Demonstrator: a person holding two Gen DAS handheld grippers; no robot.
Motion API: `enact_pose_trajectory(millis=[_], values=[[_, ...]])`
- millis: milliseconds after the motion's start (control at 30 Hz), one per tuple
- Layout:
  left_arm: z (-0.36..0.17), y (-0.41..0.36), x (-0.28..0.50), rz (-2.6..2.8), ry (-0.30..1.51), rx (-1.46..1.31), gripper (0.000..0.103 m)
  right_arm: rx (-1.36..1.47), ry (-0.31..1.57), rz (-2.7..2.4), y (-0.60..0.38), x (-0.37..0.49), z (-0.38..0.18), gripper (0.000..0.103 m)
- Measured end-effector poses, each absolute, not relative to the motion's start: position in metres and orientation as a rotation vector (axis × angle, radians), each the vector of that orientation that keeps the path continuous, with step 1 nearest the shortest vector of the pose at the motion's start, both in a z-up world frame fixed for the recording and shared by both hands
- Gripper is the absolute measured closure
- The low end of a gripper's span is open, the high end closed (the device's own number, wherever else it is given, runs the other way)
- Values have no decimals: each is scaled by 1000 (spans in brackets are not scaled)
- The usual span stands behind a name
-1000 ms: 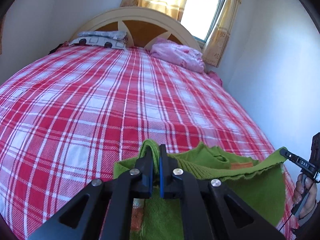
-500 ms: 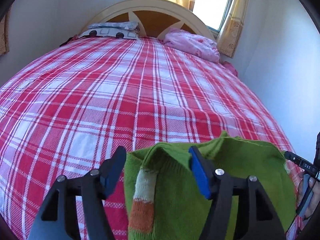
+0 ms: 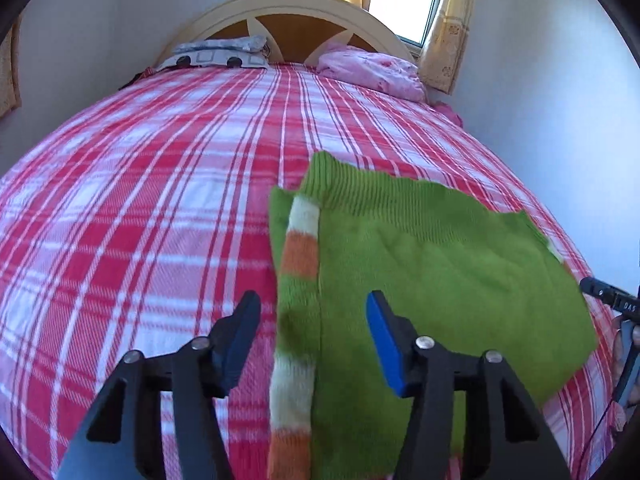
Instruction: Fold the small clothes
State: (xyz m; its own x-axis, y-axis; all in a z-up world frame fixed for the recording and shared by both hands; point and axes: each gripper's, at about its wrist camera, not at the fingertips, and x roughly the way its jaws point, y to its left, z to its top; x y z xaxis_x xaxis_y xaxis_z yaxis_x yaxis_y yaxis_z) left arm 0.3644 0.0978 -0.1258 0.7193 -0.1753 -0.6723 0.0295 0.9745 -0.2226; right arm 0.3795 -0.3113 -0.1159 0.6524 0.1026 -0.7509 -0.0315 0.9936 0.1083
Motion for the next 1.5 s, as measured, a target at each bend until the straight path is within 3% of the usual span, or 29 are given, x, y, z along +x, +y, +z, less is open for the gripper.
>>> enact_pose_trajectory(millis=[100,167,300,400,433,533,567,667,900,1000,1033,1067,1100,1133,1233,1367,1500], values=[[-129,99,357,-149,768,-239,48,109,874,53,-315,360,-121,23],[-131,98,352,-162,775,-244,59,127,883,53,-318,349,-125,26],[-141,99,351,-158,808,-265,60,142,904,31,-324,339,-133,31],[-144,103,348,-166,805,-299,68,183,916,62,-325,337,-138,51],[-143,104,347,-168,798,-299,77,196,918,85,-324,337,-138,64],[-142,108,343,-184,786,-306,89,183,920,95,-319,337,-139,76],[-142,110,341,-189,781,-312,94,173,919,96,-316,336,-139,88],[-135,112,333,-210,764,-322,95,158,900,99,-313,329,-134,94],[-142,104,325,-188,760,-224,95,117,912,94,-314,324,-144,95],[-145,111,331,-128,787,-251,76,115,911,90,-315,326,-143,93],[-142,112,330,-110,778,-247,65,106,907,65,-315,326,-141,81],[-139,114,327,-81,758,-228,54,78,906,13,-315,326,-137,53],[-135,115,325,-54,740,-211,49,50,892,-41,-316,324,-132,40],[-131,116,322,-39,714,-199,43,40,863,-57,-315,321,-126,34],[-121,111,323,-34,666,-170,29,34,767,20,-300,316,-101,34],[-132,94,347,47,708,-62,28,24,771,225,-252,334,-96,34],[-147,96,352,91,787,-35,25,-47,908,135,-236,357,-135,34]])
